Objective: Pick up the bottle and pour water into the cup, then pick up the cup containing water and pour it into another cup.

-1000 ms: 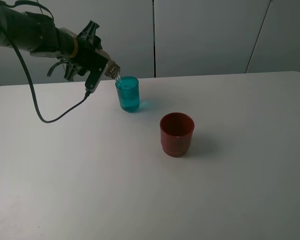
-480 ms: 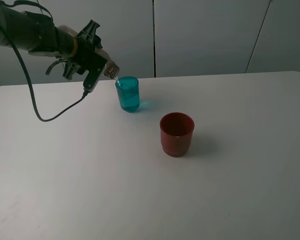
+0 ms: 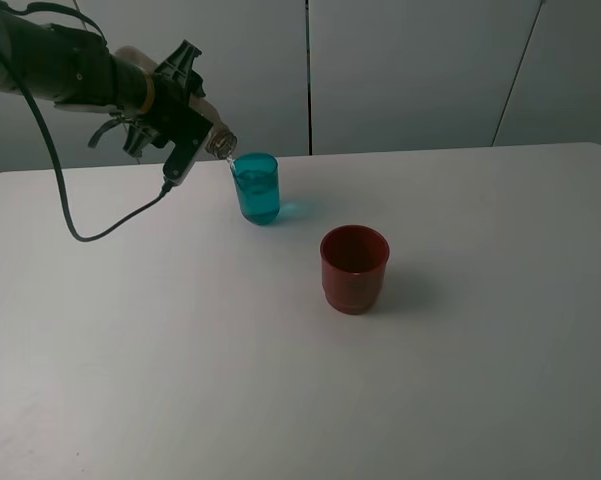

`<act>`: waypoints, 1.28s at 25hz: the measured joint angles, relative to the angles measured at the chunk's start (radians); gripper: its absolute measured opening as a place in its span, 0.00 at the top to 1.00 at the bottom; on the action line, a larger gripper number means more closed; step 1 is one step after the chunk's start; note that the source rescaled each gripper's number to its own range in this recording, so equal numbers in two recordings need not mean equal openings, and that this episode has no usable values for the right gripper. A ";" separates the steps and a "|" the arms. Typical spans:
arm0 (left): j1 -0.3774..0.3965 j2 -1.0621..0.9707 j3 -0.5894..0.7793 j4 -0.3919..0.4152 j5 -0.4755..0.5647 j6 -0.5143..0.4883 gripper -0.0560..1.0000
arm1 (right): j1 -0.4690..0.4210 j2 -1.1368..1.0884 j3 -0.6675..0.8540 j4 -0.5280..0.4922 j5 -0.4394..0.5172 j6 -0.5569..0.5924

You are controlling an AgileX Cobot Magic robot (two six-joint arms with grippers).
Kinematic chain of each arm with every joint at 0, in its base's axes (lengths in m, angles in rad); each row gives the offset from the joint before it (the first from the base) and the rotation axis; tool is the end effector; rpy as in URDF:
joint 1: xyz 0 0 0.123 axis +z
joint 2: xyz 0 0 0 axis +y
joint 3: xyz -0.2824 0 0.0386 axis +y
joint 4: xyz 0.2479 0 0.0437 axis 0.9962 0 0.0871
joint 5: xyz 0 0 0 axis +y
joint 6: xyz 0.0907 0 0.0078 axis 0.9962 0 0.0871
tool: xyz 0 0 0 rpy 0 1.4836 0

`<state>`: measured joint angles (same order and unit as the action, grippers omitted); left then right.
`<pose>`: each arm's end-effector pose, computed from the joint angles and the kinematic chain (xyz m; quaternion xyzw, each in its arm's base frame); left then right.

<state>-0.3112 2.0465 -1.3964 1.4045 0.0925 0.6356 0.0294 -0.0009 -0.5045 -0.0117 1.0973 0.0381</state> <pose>0.4436 -0.1339 0.1915 0.8023 0.3585 0.3878 0.2784 -0.0070 -0.0012 0.2755 0.0041 0.8612 0.0113 0.5081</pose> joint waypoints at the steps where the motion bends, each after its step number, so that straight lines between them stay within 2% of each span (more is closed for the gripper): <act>1: 0.000 0.000 0.000 0.006 -0.003 0.000 0.95 | 0.000 0.000 0.000 0.000 0.000 0.000; 14: 0.000 0.000 0.000 0.052 -0.009 0.002 0.95 | 0.000 0.000 0.000 0.000 0.000 0.000; 19: 0.000 0.000 0.000 0.064 -0.009 -0.027 0.95 | 0.000 0.000 0.000 0.000 0.000 0.000; 26: 0.000 0.000 0.000 0.064 -0.011 -0.233 0.95 | 0.000 0.000 0.000 0.000 0.000 0.000; 30: 0.000 0.000 0.000 -0.017 0.006 -0.402 0.95 | 0.000 0.000 0.000 0.000 0.000 0.000; 32: 0.000 0.000 0.000 -0.072 0.033 -0.521 0.95 | 0.000 0.000 0.000 0.000 0.000 0.000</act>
<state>-0.3112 2.0465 -1.3964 1.3328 0.1253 0.1141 0.0294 -0.0009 -0.5045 -0.0117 1.0973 0.0381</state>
